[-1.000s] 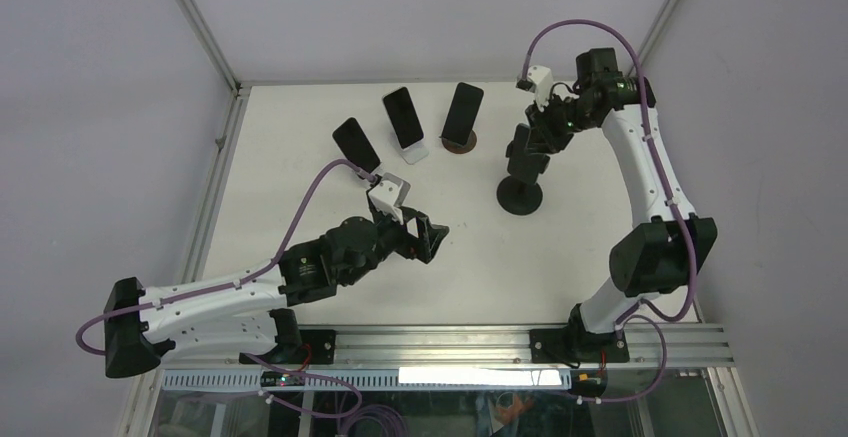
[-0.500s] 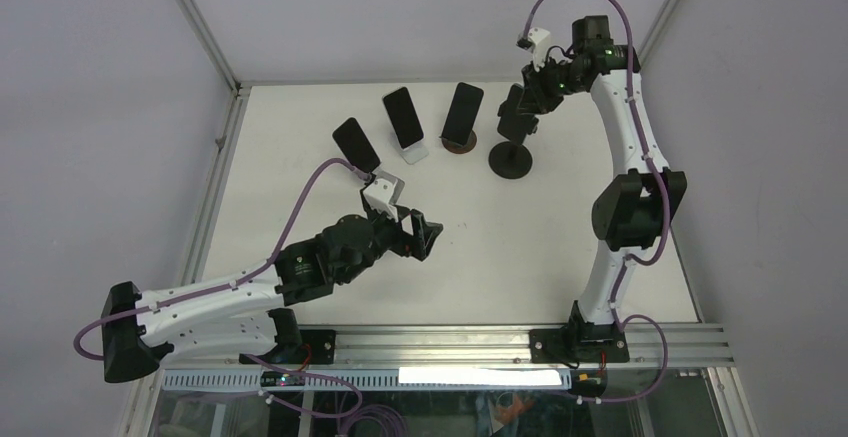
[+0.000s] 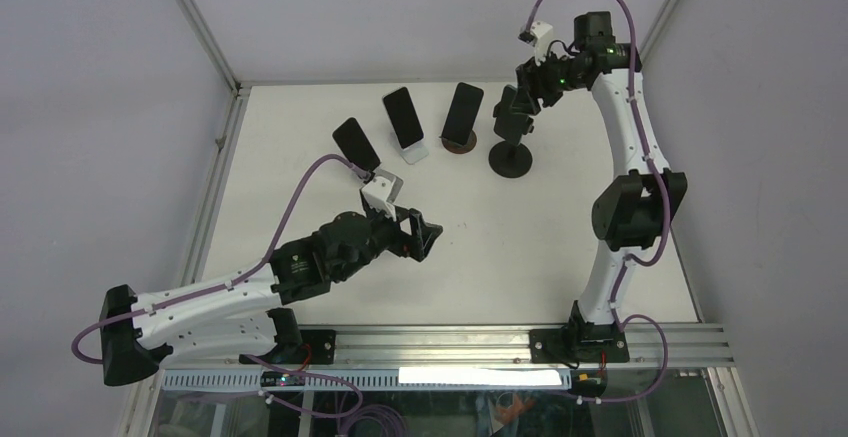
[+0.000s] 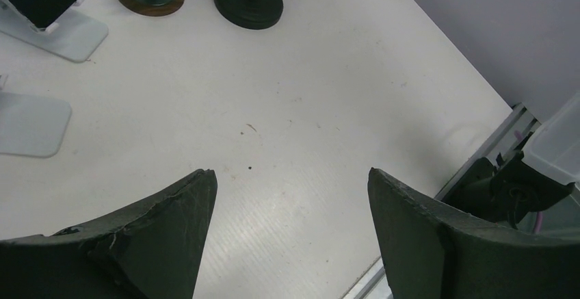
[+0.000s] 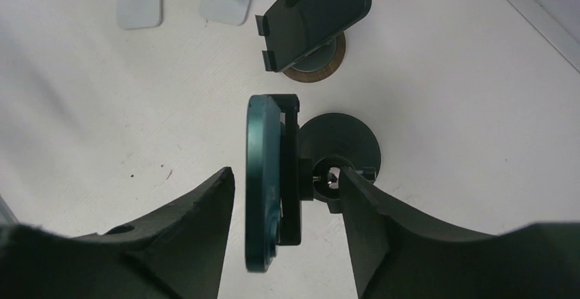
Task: Place the phone on the phone stand
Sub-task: Move the phone stand with the phone to the center of the board, then reset both arms
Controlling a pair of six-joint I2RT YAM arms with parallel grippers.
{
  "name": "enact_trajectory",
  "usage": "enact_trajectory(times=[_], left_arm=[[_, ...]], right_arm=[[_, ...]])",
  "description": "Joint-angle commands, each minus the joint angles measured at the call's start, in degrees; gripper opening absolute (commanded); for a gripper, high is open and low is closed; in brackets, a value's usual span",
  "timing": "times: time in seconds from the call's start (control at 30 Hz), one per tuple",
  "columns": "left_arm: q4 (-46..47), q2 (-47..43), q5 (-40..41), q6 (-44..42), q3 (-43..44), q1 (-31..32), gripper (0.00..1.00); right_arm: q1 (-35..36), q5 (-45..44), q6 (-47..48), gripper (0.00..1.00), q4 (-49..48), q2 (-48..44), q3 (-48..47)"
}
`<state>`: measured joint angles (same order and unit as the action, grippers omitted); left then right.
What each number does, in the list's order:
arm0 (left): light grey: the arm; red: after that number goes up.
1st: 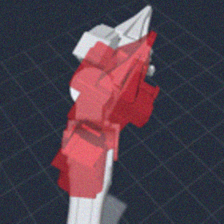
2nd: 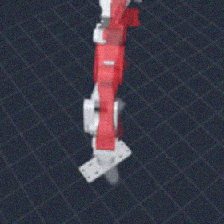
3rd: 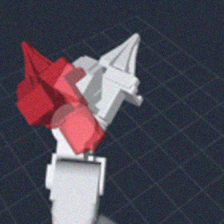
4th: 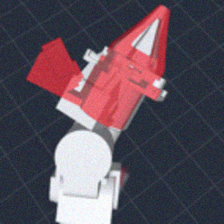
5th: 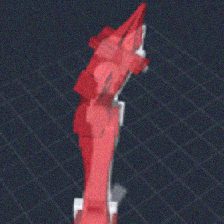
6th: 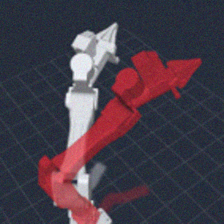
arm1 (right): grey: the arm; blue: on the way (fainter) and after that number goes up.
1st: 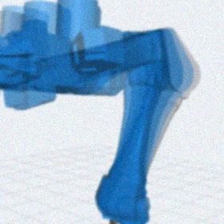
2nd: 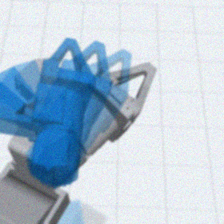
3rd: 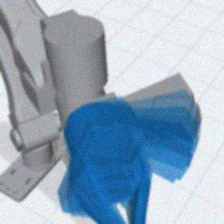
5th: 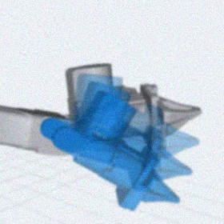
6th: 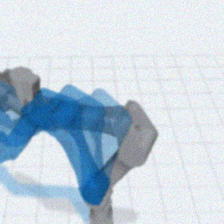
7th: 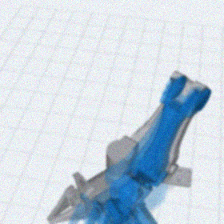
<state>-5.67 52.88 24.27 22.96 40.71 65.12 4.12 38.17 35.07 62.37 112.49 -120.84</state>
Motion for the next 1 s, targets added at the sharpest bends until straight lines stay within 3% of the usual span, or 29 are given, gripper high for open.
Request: enact_trajectory(times=[0.0,0.13,0.27,0.43,0.73,0.87,0.97], left_arm=[[-2.6,0.4,-5.9,0.9,6.0,-0.8,0.83],[-4.8,0.9,-8.8,0.0,9.6,-1.9,0.90],[-6.4,-0.1,-12.5,-0.3,11.9,-5.3,0.95],[-10.1,-1.2,-16.8,-1.1,15.7,-10.0,0.97],[-22.4,-2.5,-12.8,-4.9,25.3,-14.9,0.99],[-26.6,-4.0,-10.6,-6.6,29.1,-16.9,0.99],[-29.1,-4.5,-9.9,-7.4,32.0,-17.4,0.99]], right_arm=[[-1.0,0.3,-1.8,0.66,-1.1,-9.1,0.9],[-2.8,0.3,-1.8,0.79,-0.8,-15.0,4.6],[-4.6,0.6,-1.3,0.86,0.4,-20.5,8.0],[-7.4,0.8,-0.4,0.98,1.0,-29.7,13.7],[-8.5,-8.8,-12.8,0.99,-8.1,-50.1,30.8],[-8.5,-11.6,-20.6,0.99,-4.8,-52.5,28.6],[-8.5,-8.3,-20.9,0.99,-1.2,-53.8,26.0]])
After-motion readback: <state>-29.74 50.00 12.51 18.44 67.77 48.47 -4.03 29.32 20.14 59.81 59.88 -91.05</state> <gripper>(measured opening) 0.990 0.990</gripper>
